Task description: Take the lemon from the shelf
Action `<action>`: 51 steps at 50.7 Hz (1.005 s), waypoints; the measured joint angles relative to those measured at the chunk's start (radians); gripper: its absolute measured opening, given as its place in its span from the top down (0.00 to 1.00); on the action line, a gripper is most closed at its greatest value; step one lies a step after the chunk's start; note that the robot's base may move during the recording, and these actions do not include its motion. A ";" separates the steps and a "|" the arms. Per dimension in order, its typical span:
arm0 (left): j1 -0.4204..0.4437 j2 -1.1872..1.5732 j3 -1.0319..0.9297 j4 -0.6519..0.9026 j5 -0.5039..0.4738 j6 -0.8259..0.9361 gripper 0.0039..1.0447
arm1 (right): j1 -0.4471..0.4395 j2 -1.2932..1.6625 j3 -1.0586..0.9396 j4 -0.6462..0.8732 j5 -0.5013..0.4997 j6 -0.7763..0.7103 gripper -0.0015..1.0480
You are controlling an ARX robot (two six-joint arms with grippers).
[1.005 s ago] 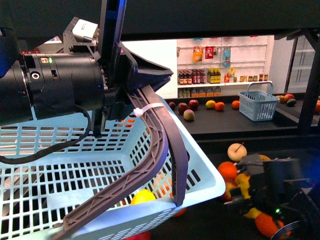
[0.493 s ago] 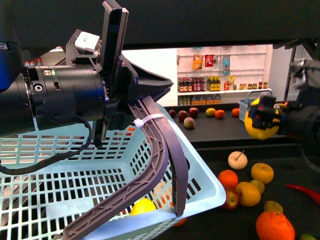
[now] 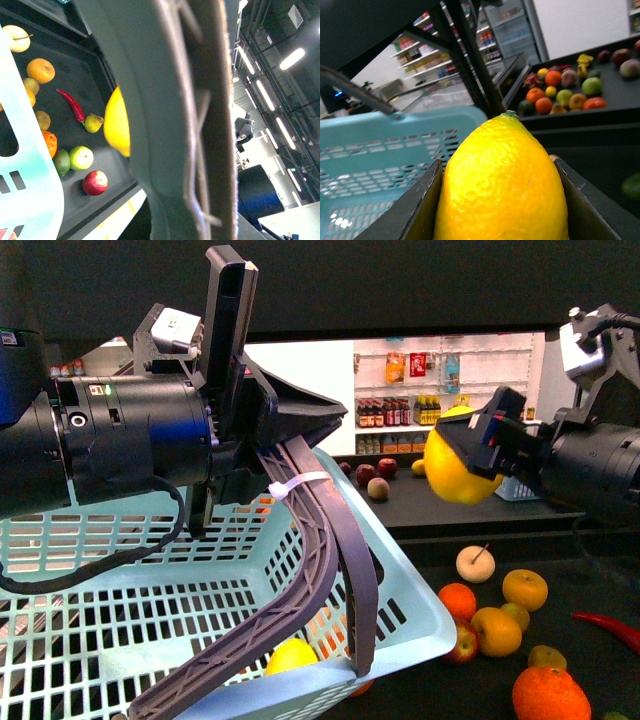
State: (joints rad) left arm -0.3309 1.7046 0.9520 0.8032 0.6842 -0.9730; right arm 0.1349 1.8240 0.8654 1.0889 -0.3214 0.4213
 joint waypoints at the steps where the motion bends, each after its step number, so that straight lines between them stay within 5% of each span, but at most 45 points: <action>1: 0.000 0.000 0.000 0.000 0.000 0.000 0.94 | 0.003 0.000 -0.003 0.001 -0.005 0.003 0.44; 13: 0.000 0.000 0.000 0.000 -0.001 0.000 0.94 | 0.067 -0.001 -0.058 0.024 -0.092 0.010 0.44; 51: 0.000 0.000 0.000 0.000 0.000 0.000 0.94 | 0.156 0.059 -0.105 0.063 -0.093 -0.042 0.44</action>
State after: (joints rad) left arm -0.3309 1.7046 0.9520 0.8032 0.6838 -0.9733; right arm 0.2913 1.8828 0.7605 1.1519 -0.4141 0.3798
